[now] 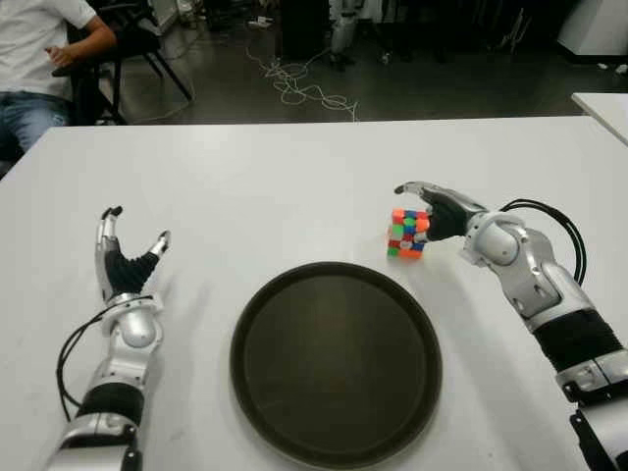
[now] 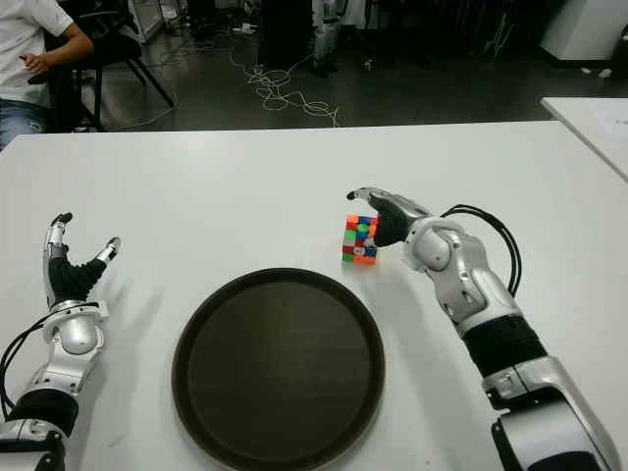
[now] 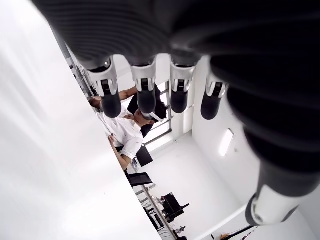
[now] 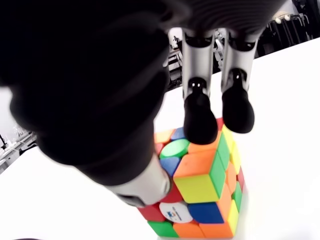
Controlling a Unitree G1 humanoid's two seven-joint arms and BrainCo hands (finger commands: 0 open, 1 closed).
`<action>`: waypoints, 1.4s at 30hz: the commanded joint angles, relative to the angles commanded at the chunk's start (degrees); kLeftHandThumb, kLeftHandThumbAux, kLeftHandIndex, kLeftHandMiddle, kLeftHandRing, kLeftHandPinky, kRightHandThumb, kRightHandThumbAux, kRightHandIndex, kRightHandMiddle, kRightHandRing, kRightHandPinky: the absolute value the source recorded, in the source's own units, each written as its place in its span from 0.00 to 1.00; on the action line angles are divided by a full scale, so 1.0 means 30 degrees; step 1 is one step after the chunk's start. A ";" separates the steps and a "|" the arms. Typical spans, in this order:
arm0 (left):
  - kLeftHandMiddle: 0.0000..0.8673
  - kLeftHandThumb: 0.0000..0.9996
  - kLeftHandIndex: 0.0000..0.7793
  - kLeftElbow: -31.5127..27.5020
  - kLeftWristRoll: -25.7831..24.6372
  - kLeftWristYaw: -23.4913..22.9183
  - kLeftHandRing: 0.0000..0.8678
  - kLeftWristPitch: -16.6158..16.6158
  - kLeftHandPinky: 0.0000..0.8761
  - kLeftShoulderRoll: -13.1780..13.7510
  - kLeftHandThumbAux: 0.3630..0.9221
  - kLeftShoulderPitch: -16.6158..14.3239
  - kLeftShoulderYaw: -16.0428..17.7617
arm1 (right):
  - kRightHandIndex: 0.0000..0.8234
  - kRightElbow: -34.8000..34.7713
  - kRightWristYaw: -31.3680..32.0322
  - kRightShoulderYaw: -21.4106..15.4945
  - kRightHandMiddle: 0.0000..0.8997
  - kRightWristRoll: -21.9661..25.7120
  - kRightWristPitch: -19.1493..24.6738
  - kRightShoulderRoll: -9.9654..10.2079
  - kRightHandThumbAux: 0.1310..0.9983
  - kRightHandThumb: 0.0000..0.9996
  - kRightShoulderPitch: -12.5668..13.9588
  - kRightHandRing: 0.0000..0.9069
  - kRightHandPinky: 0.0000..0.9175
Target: Pick up the Rubik's Cube and put it in the plate
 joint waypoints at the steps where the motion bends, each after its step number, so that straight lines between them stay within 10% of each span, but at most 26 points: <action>1: 0.06 0.00 0.03 -0.0015 -0.0053 -0.0020 0.04 -0.0002 0.04 -0.0030 0.59 0.0004 0.0029 | 0.00 -0.0451 0.0152 -0.0080 0.06 0.0026 0.0099 -0.0145 1.00 0.36 0.0114 0.81 0.79; 11: 0.04 0.00 0.02 -0.0068 -0.0137 -0.0199 0.02 0.0000 0.04 -0.0043 0.58 0.0011 0.0026 | 0.00 -0.2654 0.1197 -0.0402 0.22 0.0003 0.1306 -0.0733 1.00 0.21 0.0385 0.84 0.84; 19: 0.02 0.00 0.02 -0.0094 -0.0024 -0.0137 0.00 -0.0105 0.02 -0.0005 0.56 0.0027 -0.0046 | 0.00 -0.3547 0.0791 -0.0808 0.56 -0.0014 0.1216 -0.1116 0.97 0.34 0.0651 0.85 0.85; 32: 0.02 0.00 0.02 -0.0153 0.0024 -0.0069 0.00 -0.0104 0.00 -0.0022 0.56 0.0045 -0.0103 | 0.00 -0.4568 0.0475 -0.1704 0.65 0.0245 0.0696 -0.1641 0.97 0.18 0.1122 0.80 0.72; 42: 0.01 0.00 0.01 -0.0171 -0.0109 -0.0220 0.00 -0.0028 0.02 -0.0052 0.55 0.0025 -0.0053 | 0.00 -0.5349 0.0219 -0.2611 0.45 0.0897 -0.0284 -0.2009 0.97 0.06 0.1542 0.68 0.62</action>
